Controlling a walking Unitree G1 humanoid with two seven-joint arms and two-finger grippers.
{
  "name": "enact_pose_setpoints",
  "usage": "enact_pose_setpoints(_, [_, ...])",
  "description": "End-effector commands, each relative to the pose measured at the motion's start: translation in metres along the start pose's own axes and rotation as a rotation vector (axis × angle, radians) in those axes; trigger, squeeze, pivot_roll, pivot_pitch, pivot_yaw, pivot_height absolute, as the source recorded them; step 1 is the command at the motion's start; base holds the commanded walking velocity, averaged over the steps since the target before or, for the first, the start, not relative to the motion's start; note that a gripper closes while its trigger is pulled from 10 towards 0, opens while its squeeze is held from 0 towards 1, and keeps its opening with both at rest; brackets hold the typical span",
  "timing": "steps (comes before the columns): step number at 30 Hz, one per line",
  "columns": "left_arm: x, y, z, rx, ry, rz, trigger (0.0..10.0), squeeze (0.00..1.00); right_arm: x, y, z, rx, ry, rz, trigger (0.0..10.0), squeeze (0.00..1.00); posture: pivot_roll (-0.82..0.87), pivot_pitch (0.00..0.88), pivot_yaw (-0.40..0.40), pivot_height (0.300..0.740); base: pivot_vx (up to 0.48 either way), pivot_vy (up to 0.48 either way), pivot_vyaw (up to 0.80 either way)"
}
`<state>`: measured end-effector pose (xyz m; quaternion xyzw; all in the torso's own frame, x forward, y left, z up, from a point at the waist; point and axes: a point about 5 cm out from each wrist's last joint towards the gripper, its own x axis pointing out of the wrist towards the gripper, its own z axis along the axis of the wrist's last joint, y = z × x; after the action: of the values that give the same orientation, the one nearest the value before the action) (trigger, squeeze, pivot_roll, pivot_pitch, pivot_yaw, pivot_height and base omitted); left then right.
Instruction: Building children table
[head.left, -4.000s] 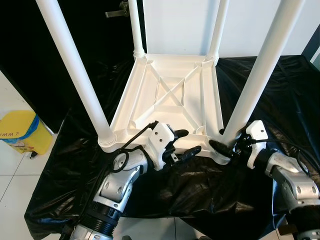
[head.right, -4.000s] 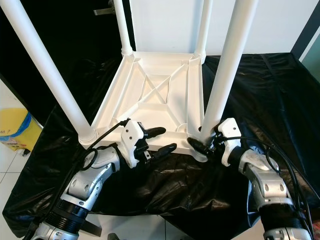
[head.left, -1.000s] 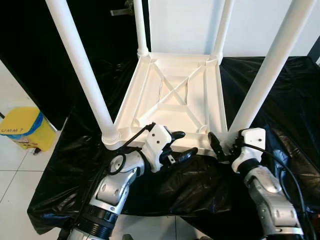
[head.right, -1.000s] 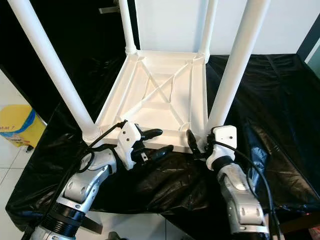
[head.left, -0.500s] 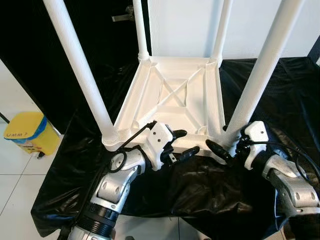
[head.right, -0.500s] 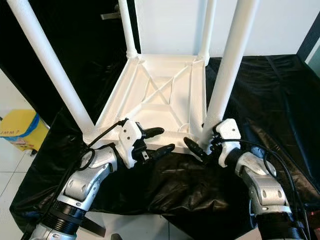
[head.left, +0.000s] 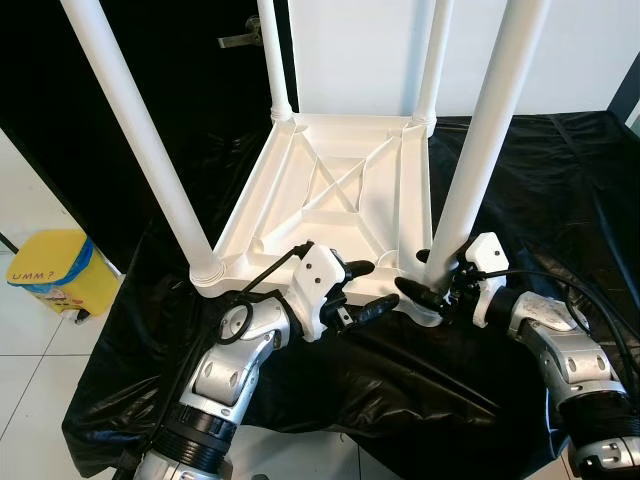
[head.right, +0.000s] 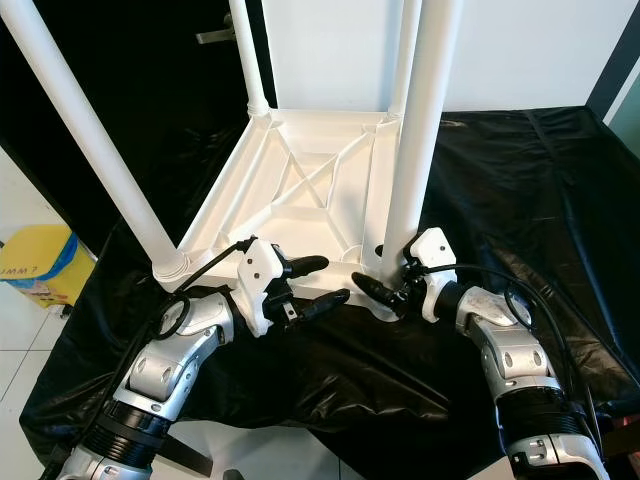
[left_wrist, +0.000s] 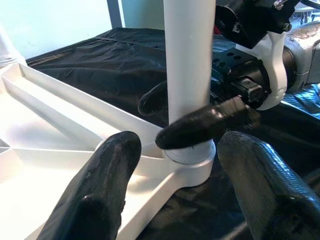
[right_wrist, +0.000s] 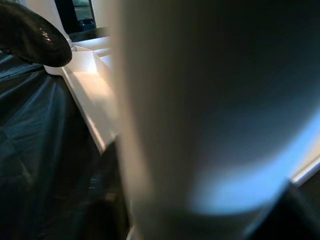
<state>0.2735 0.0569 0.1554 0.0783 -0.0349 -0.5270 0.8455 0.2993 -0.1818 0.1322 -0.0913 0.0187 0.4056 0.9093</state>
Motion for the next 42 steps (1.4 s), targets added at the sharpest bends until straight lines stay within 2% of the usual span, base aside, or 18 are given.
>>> enact_pose_setpoints(1, [-0.001,-0.001,0.001,0.001,-0.001,0.012,10.0,0.0,0.002,0.006,-0.007,0.0,0.031,0.045,0.0,0.0,-0.12,0.039,0.071,0.74,0.0,0.0,0.0])
enact_pose_setpoints(10, [0.001,-0.002,0.002,-0.003,-0.005,0.0,10.0,0.0,-0.008,0.006,-0.016,0.007,0.053,0.016,0.0,0.0,-0.13,0.046,0.077,0.74,0.0,0.0,0.0])
enact_pose_setpoints(11, [0.001,-0.003,0.002,-0.005,-0.006,-0.003,10.0,0.0,-0.01,0.006,-0.017,0.013,0.054,-0.01,10.0,0.0,-0.14,0.047,0.076,0.74,0.0,0.0,0.0])
enact_pose_setpoints(14, [0.002,-0.003,0.002,-0.006,-0.006,-0.005,10.0,0.0,-0.011,0.006,-0.017,0.017,0.056,-0.032,10.0,0.0,-0.14,0.049,0.077,0.74,0.0,0.0,0.0])
enact_pose_setpoints(15, [0.002,-0.003,0.002,-0.007,-0.007,-0.007,10.0,0.0,-0.013,0.006,-0.019,0.014,0.063,-0.078,10.0,0.0,-0.15,0.051,0.077,0.74,0.0,0.0,0.0])
enact_pose_setpoints(18, [0.002,-0.003,0.002,-0.007,-0.007,-0.007,10.0,0.0,-0.013,0.006,-0.019,0.014,0.063,-0.078,10.0,0.0,-0.15,0.051,0.077,0.74,0.0,0.0,0.0])
enact_pose_setpoints(20, [0.003,-0.005,0.001,-0.009,-0.008,-0.011,10.0,0.0,-0.014,0.007,-0.021,0.015,0.073,-0.233,10.0,0.0,-0.14,0.052,0.074,0.74,0.0,0.0,0.0])
enact_pose_setpoints(21, [0.003,-0.005,0.001,-0.009,-0.008,-0.011,10.0,0.0,-0.014,0.007,-0.021,0.015,0.073,-0.233,10.0,0.0,-0.14,0.052,0.074,0.74,0.0,0.0,0.0])
enact_pose_setpoints(23, [0.002,-0.005,0.001,-0.01,-0.007,-0.01,10.0,0.0,-0.013,0.014,-0.022,0.044,0.059,-0.352,10.0,0.0,-0.14,0.05,0.067,0.74,0.0,0.0,0.0])
enact_pose_setpoints(26, [0.002,-0.005,0.001,-0.009,-0.007,-0.008,10.0,0.0,-0.012,0.017,-0.021,0.06,0.048,-0.391,10.0,0.0,-0.13,0.048,0.064,0.74,0.0,0.0,0.0])
enact_pose_setpoints(27, [0.001,-0.004,0.001,-0.009,-0.007,-0.003,10.0,0.0,-0.01,0.024,-0.021,0.106,0.029,-0.479,10.0,0.0,-0.13,0.047,0.059,0.74,0.0,0.0,0.0])
enact_pose_setpoints(32, [0.0,-0.005,0.0,-0.01,-0.006,-0.001,10.0,0.0,-0.008,0.031,-0.021,0.159,0.019,-0.575,10.0,0.0,-0.13,0.047,0.056,0.74,0.0,0.0,0.0])
enact_pose_setpoints(34, [0.0,-0.005,0.0,-0.011,-0.006,0.001,10.0,0.0,-0.008,0.034,-0.023,0.192,0.021,-0.688,10.0,0.0,-0.12,0.044,0.053,0.74,0.0,0.0,0.0])
enact_pose_setpoints(35, [0.001,-0.005,0.0,-0.01,-0.006,0.002,10.0,0.0,-0.008,0.035,-0.024,0.193,0.025,-0.777,10.0,0.0,-0.12,0.044,0.051,0.74,0.0,0.0,0.0])
enact_pose_setpoints(38, [0.001,-0.005,0.0,-0.009,-0.006,0.002,10.0,0.0,-0.008,0.036,-0.024,0.192,0.028,-0.836,10.0,0.0,-0.12,0.043,0.048,0.74,0.0,0.0,0.0])
enact_pose_setpoints(40, [0.001,-0.005,0.001,-0.008,-0.007,0.004,10.0,0.0,-0.008,0.037,-0.024,0.197,0.04,-0.963,10.0,0.0,-0.12,0.041,0.039,0.74,0.0,0.0,0.0])
enact_pose_setpoints(42, [0.001,-0.005,0.001,-0.008,-0.007,0.004,10.0,0.0,-0.008,0.037,-0.024,0.197,0.04,-0.963,10.0,0.0,-0.12,0.041,0.039,0.74,0.0,0.0,0.0])
